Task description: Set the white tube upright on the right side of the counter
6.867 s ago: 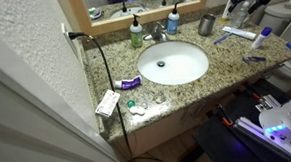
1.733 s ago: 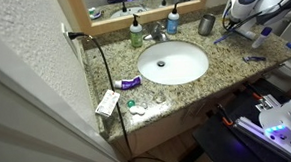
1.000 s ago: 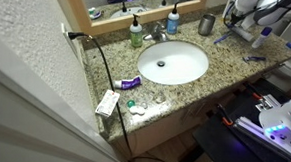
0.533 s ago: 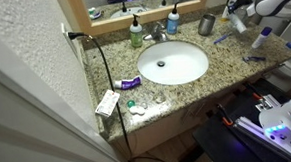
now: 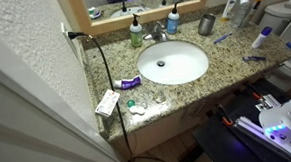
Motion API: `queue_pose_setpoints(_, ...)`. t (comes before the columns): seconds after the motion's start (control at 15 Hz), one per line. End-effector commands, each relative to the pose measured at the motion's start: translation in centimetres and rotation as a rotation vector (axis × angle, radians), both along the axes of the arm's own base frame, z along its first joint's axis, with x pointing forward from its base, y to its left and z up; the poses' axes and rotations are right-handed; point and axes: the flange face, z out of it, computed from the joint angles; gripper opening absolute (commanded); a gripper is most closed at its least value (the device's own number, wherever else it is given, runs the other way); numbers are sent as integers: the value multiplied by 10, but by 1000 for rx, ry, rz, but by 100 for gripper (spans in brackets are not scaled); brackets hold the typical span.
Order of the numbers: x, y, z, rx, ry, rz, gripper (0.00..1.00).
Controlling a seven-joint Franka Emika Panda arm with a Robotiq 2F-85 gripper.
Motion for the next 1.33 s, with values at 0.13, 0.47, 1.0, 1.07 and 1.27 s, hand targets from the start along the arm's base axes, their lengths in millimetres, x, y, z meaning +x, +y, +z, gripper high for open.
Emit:
queue_pose_setpoints(0.13,-5,-16,-13,5,-45,-43,1)
queue_pose_setpoints(0.47,1,-38,41,7,-234,-132,1)
queue_pose_setpoints(1.0,0,-28,51,80,-278,-163,1)
queue_pose_setpoints(1.07,-2,-54,74,44,-321,-212,1)
queue_pose_setpoints(1.27,-14,-64,123,51,-441,-264,1)
